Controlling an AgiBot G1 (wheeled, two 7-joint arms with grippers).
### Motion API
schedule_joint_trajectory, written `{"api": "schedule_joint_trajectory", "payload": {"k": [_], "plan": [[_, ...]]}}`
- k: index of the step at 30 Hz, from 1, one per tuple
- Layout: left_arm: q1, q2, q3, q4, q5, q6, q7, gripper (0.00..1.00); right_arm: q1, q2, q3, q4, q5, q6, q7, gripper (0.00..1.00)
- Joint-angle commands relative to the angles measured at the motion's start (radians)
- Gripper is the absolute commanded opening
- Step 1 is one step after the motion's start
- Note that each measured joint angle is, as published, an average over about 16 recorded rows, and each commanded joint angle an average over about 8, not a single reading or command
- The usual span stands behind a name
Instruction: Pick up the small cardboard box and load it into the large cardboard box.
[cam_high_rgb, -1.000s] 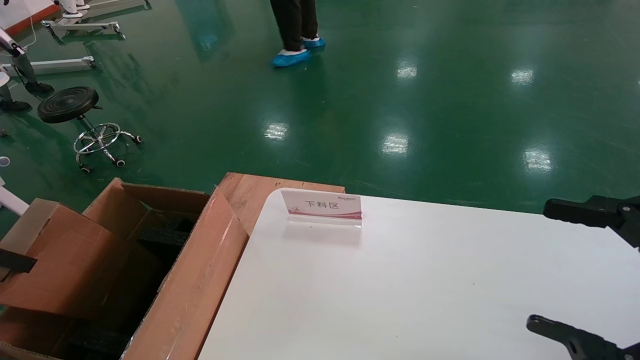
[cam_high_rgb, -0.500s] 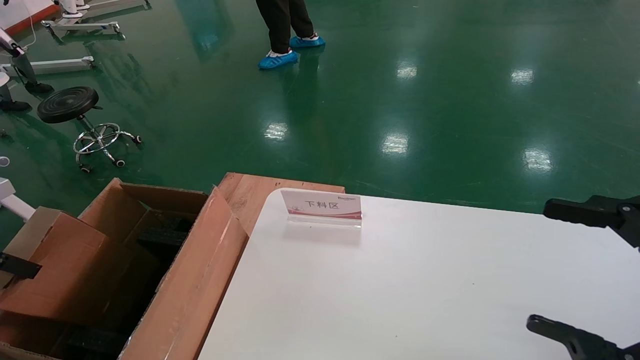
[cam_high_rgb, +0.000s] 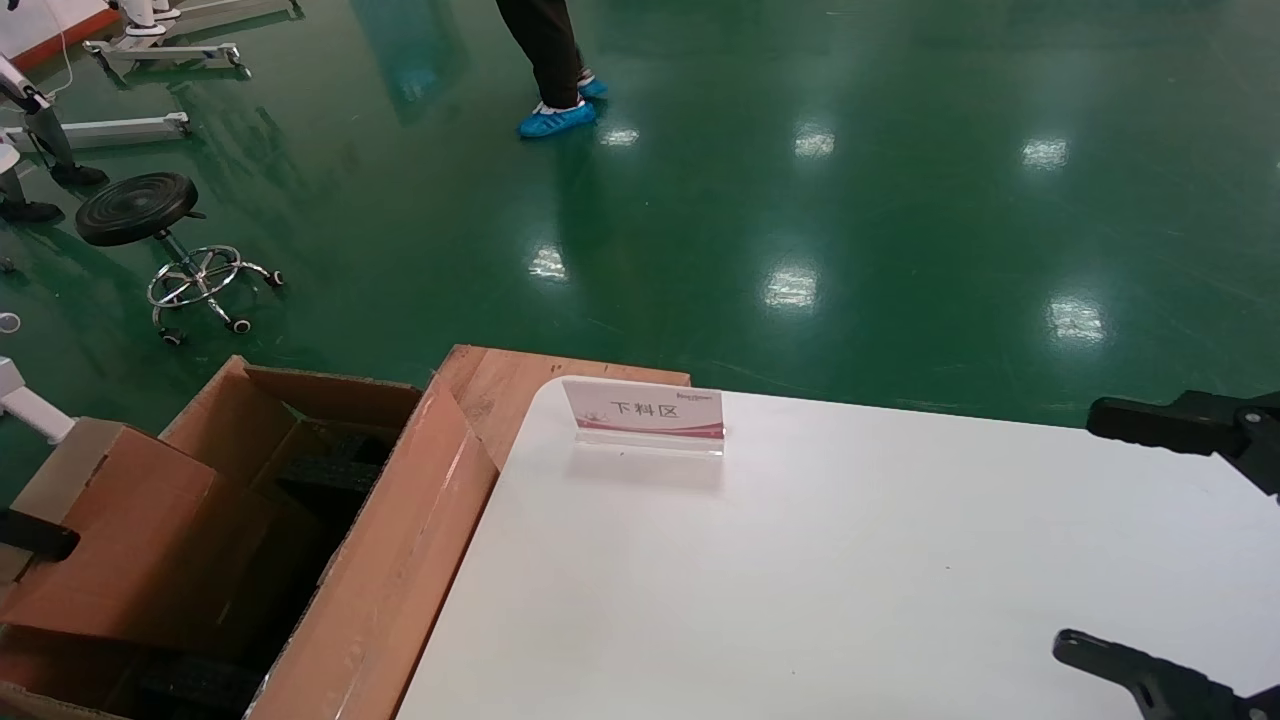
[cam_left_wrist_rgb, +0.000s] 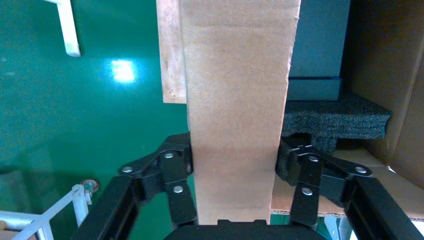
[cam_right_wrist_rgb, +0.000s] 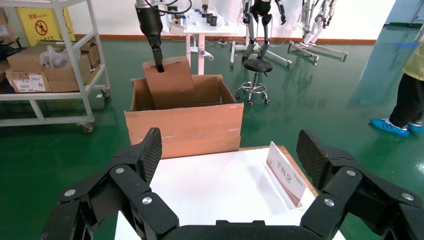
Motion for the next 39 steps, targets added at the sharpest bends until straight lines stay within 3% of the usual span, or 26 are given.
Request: {"api": "schedule_joint_trajectory", "payload": {"k": [1,16,23,30,39], "plan": [[-0.002,-0.001,0.0,-0.002,0.001,0.0,-0.001,1.0,0.0,0.0,0.0,0.0,0.0,0.0,0.0,1.0],[-0.009,-0.001,-0.002,-0.008,0.002,0.002,0.002,1.0,0.0,0.0,0.0,0.0,0.0,0.0,0.0,1.0],[-0.025,0.051,-0.014,-0.029,-0.001,0.006,0.044,1.0,0.0,0.0,0.0,-0.001,0.0,0.0,0.0,1.0],[-0.07,0.098,-0.07,-0.089,-0.054,-0.036,0.131,1.0,0.0,0.0,-0.001,-0.001,0.0,0.0,0.0,1.0],[-0.101,0.084,-0.169,-0.283,-0.18,-0.159,0.217,1.0,0.001,0.0,-0.001,-0.001,0.001,0.0,-0.001,1.0]]}}
